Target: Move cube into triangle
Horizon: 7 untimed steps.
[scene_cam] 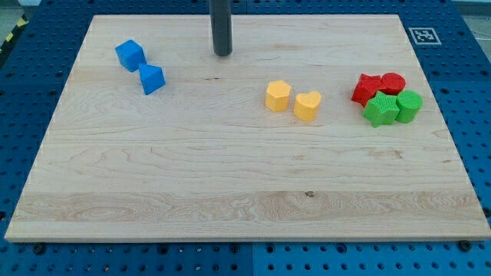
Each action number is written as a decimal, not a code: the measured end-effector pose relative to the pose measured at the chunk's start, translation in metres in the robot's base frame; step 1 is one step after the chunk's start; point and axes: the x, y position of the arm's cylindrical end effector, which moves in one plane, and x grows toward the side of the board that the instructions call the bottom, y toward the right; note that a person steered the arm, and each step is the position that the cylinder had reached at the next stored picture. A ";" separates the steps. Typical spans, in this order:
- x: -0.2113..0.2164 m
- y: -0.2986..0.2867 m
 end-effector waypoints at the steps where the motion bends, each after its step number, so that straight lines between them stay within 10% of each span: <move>1: -0.019 -0.045; 7: 0.013 -0.228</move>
